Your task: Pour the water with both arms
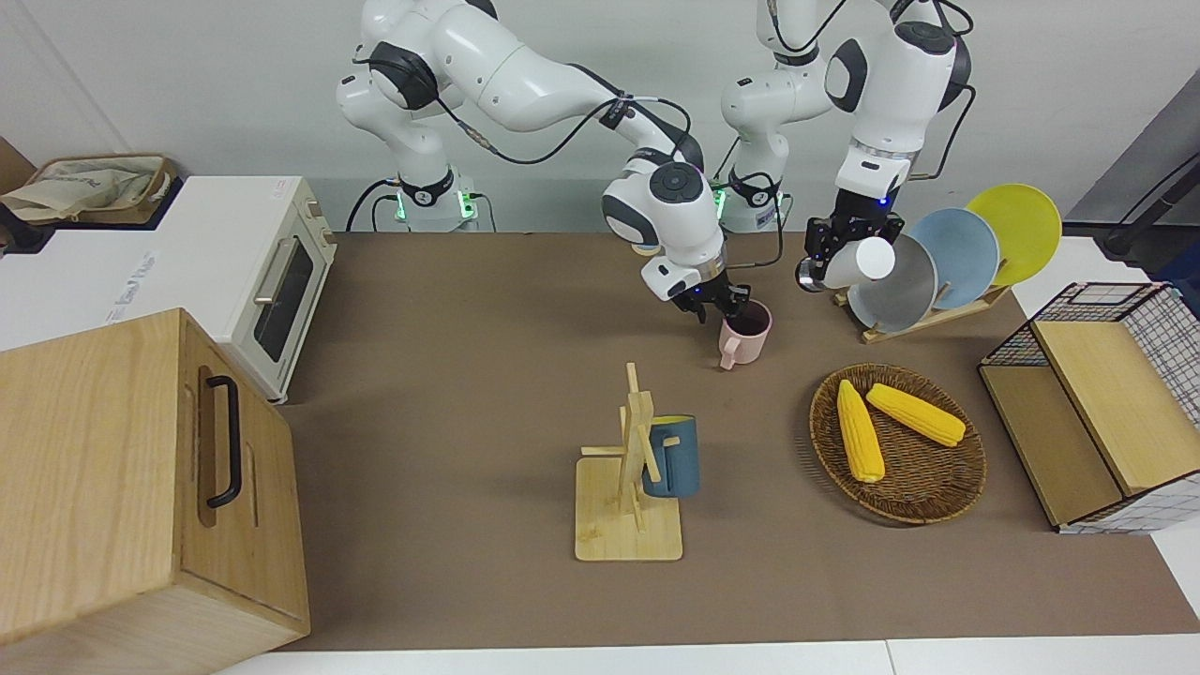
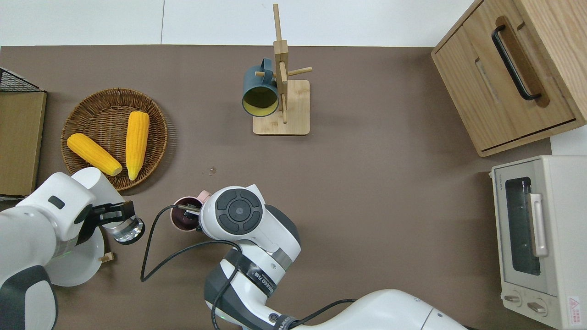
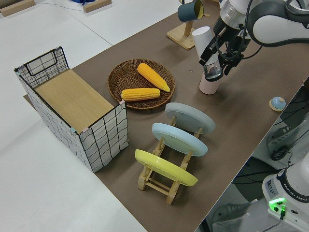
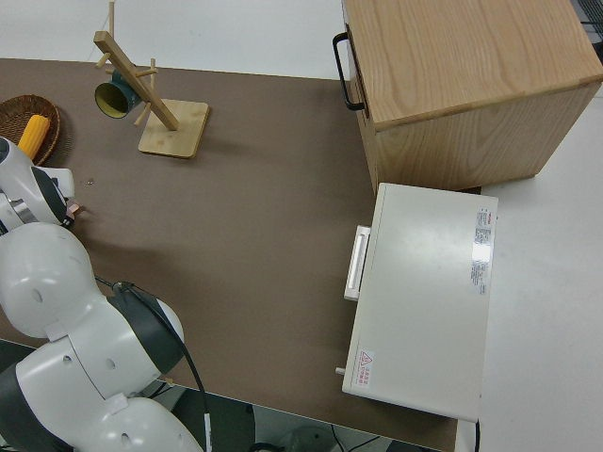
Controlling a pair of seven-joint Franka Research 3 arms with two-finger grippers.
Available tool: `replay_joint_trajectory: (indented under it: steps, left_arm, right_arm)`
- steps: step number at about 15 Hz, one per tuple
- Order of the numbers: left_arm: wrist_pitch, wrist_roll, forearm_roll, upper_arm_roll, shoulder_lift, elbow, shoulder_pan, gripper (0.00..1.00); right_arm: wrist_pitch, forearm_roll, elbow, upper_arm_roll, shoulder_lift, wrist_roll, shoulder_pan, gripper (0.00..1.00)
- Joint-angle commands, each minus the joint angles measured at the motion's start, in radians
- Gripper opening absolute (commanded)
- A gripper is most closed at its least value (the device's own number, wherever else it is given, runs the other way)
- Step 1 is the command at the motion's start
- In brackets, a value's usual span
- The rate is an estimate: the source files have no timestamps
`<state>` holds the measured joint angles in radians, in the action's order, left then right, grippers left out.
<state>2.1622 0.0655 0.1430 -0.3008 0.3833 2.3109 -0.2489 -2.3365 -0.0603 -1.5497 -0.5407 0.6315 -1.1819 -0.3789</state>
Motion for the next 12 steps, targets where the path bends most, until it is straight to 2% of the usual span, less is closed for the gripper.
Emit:
replay_joint_trajectory:
  steps: [1,3,7,9,12]
  left_arm:
    - [-0.001,0.008,0.012,0.009,0.019,0.001,0.013,0.0]
    - [-0.002,0.008,0.012,0.009,0.02,0.001,0.013,0.0]
    - [-0.004,0.008,0.012,0.008,0.025,0.012,0.014,0.0]
    - [-0.005,0.007,0.013,0.009,0.034,0.022,0.026,0.0]
    - [-0.005,0.008,0.013,0.009,0.034,0.022,0.028,0.0]
  right_arm:
    - [0.084,-0.015,0.114,0.005,0.017,-0.039,-0.015,0.992]
    - [0.13,-0.012,0.144,0.002,0.017,-0.039,-0.015,0.992]
    - [0.232,-0.026,0.163,-0.001,-0.013,-0.021,-0.002,0.992]
    - [0.331,-0.042,0.165,0.013,-0.048,0.091,0.026,0.992]
    - [0.448,-0.032,0.155,0.074,-0.133,0.317,0.058,0.994]
